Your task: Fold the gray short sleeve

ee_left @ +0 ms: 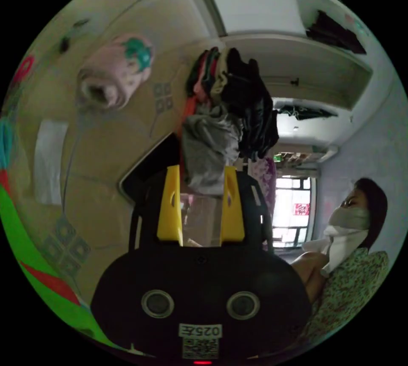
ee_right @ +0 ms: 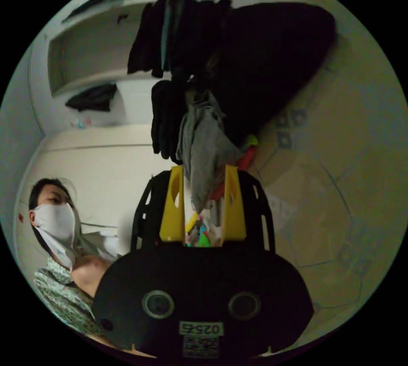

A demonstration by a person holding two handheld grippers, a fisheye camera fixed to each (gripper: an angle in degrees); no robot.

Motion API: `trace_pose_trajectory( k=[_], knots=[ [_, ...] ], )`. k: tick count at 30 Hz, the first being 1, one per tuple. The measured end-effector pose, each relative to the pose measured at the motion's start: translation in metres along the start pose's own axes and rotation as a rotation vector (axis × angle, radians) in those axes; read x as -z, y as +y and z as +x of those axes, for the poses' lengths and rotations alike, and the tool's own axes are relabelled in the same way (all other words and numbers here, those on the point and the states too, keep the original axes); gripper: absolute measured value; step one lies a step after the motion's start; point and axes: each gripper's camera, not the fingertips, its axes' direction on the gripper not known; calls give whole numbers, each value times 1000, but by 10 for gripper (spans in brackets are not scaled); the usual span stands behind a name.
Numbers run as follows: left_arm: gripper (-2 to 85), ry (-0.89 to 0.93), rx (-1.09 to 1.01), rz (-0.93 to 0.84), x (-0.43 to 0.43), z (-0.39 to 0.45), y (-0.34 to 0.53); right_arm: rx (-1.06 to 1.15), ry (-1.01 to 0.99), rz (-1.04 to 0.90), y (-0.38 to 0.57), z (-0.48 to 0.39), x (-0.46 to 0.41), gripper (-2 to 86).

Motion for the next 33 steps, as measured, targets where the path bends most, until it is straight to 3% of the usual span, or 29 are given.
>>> trace_pose_trajectory(
  k=[7, 11, 17, 21, 27, 33],
  knots=[
    [82, 207, 143, -84, -16, -38, 11, 13, -87, -52, -33, -1, -39, 120],
    [9, 298, 121, -159, -15, -35, 13, 54, 21, -83, -50, -32, -65, 35],
    [-13, 347, 54, -150, 26, -23, 44, 18, -190, -15, -44, -51, -78, 6],
    [-12, 455, -135, -127, 61, 25, 65, 127, -427, 5, -47, -101, -98, 0],
    [-12, 600, -458, -91, 119, 129, 86, 440, -558, -54, -85, -242, -148, -2],
    [-12, 656, -636, -60, 153, 186, 106, 583, -453, -154, -158, -344, -244, -2]
  ],
)
